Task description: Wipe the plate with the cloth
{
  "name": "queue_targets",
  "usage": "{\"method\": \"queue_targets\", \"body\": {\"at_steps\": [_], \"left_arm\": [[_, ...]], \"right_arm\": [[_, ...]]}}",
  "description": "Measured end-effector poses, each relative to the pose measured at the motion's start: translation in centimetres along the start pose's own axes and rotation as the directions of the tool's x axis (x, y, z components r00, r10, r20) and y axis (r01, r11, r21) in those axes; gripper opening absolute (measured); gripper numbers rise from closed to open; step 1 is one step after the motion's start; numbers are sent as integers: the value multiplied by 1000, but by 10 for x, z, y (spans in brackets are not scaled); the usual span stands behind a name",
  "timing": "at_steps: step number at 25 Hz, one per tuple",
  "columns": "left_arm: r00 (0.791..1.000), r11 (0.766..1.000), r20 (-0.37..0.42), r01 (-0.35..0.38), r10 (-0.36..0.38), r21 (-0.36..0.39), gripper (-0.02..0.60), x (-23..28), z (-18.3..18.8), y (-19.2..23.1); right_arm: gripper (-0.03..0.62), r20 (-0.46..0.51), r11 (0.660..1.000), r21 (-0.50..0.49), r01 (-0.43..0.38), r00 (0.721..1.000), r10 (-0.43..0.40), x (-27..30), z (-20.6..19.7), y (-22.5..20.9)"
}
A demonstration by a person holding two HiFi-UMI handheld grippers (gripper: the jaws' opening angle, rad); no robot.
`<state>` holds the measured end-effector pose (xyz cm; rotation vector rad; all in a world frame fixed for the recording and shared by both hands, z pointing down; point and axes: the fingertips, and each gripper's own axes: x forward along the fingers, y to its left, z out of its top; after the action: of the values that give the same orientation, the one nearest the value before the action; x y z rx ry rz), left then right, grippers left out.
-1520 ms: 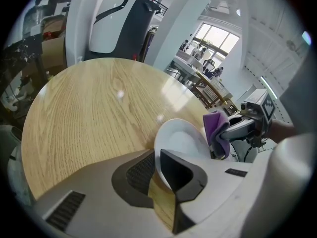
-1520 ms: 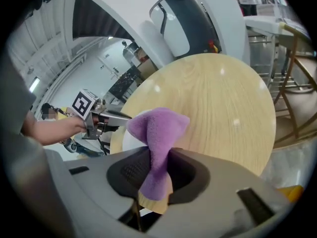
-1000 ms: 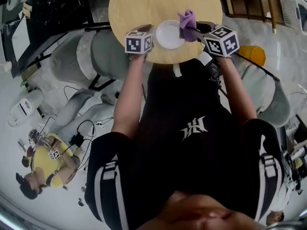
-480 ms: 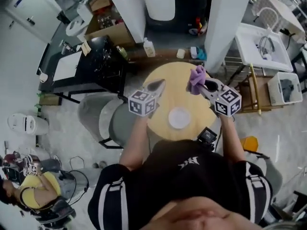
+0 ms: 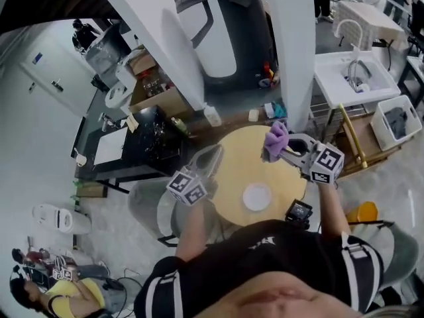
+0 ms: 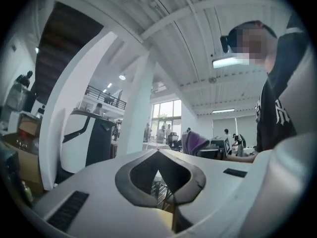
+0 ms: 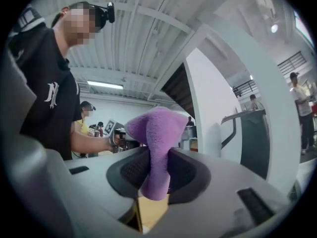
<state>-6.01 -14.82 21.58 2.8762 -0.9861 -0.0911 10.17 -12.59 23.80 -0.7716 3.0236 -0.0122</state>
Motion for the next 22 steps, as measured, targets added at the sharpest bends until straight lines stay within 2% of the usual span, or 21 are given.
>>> {"method": "queue_targets", "body": {"at_steps": [2,4,7,10,12,18,22], "left_arm": [[1000,999,18,26,-25,-43,14,3,-8,-10],[999,999,-1,34,-34,-25,14,7,-18,-24],[998,1000,-67,23,-23,0,14,9,-38,-35],[991,1000,-135,-15,13,-13,14,7,-60,-36],[988,1000,-151,-12,8,-24,14,2,-70,-38],[990,999,-132,38,-40,-24,14,-7,-71,-53],[984,991,-112,135,-135,-12,14,-15,-73,-84]], "right_arm": [[95,24,999,9,-35,999,35,-4,-10,11],[95,27,999,27,-23,999,23,-11,-22,13],[94,46,998,60,-8,999,5,-19,-40,11],[94,43,997,81,13,999,-17,-25,-54,4],[94,27,996,88,12,1000,-14,-24,-61,8],[94,16,999,33,5,1000,-6,-35,-44,45],[94,-18,997,2,76,997,-76,-58,-37,73]]}}
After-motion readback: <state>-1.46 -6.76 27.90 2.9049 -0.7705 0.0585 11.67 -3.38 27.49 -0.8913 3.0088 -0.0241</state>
